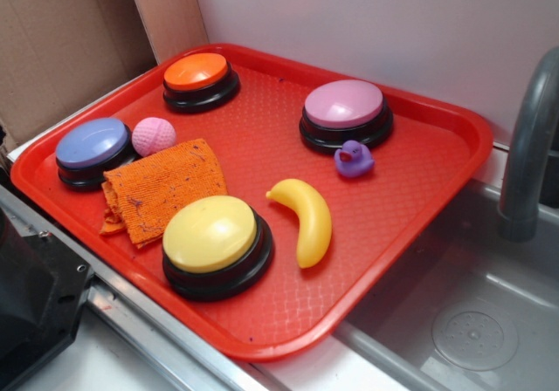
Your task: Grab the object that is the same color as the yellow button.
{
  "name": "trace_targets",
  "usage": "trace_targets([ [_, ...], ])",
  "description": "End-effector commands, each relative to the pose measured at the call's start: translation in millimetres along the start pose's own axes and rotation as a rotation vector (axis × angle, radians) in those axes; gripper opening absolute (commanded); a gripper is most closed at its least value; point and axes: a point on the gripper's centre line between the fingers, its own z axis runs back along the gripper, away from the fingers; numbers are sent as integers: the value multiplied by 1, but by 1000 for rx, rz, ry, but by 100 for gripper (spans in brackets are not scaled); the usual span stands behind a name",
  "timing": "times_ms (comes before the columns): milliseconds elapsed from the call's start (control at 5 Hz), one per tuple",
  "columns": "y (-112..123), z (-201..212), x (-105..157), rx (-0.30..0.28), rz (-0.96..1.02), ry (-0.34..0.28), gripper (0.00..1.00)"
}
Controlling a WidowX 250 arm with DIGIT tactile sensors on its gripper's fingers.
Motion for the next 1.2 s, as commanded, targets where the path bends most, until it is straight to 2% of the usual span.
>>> trace_targets([
  [0, 0, 0, 0, 0, 0, 0, 100],
  [200, -4, -7, 22, -75, 80, 22, 100],
  [400, -11, -16, 39, -71, 219, 23, 100],
  [600, -27, -37, 60, -42, 370, 3, 100],
  [800, -49, -62, 80, -19, 459, -32, 100],
  [1000, -76, -98, 92, -19, 471, -61, 100],
])
